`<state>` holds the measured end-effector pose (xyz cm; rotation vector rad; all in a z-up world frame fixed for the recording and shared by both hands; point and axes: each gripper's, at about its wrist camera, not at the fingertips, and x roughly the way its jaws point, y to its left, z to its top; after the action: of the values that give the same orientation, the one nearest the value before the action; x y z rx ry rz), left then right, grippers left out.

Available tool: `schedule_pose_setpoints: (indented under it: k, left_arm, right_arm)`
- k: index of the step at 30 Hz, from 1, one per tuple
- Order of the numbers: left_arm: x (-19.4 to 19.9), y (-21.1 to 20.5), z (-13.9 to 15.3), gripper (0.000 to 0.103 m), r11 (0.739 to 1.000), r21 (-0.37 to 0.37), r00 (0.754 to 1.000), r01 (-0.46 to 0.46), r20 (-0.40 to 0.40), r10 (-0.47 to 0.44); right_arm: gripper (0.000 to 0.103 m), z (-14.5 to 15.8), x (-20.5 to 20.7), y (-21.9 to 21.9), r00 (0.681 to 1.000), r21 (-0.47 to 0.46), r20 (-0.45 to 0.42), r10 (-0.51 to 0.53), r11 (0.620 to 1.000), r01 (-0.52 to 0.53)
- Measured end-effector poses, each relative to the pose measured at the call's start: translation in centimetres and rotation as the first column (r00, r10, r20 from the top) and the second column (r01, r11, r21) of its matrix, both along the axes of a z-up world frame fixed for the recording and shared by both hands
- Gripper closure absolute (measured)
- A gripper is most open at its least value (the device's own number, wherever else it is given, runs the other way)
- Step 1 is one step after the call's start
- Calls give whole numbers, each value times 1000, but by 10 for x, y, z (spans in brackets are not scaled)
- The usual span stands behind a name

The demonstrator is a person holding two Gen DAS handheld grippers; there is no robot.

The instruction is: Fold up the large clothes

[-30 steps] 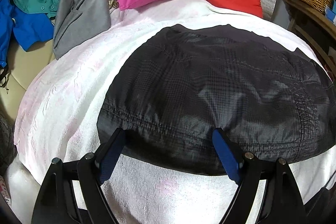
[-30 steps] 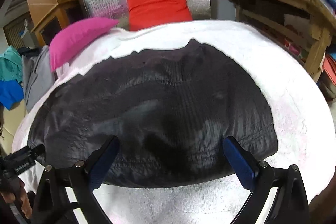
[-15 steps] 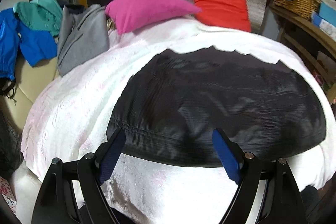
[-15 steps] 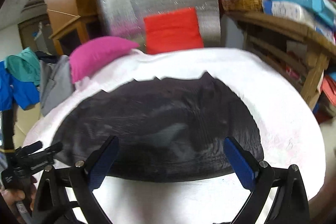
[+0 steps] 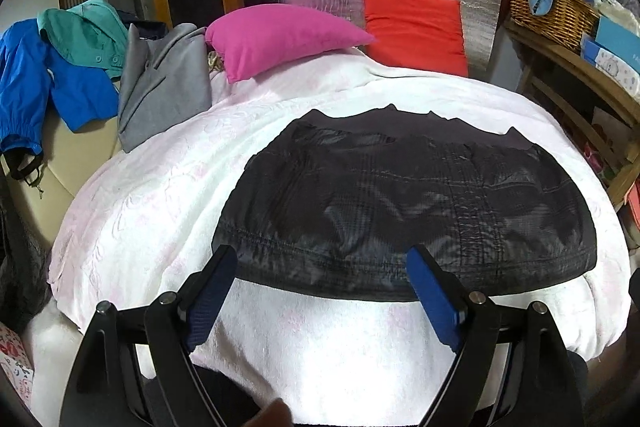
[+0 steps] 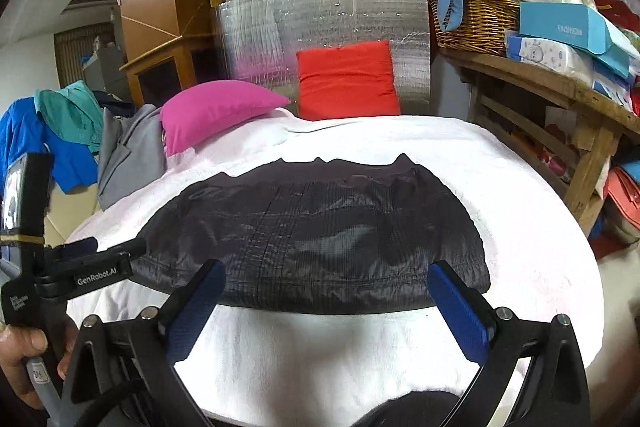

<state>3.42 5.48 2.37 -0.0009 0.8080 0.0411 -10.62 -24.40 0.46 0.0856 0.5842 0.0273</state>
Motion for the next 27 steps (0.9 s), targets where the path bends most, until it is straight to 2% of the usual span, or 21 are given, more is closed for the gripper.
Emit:
schedule_pose_setpoints:
  k: [3, 10, 27]
  left_arm:
    - [-1, 2, 1, 16, 1000, -12, 1000, 5, 5, -5]
    - [-3, -8, 6, 12, 999, 21, 999, 36, 28, -36]
    - [3, -15, 5, 11, 998, 11, 998, 62, 16, -62]
  right_arm:
    - [1, -1, 0, 1, 1000, -6, -3, 9, 1000, -10]
    - [1, -4, 5, 5, 1000, -14, -19, 25, 1000, -25]
    - [1, -17, 26, 7, 997, -31, -76, 24, 999, -26]
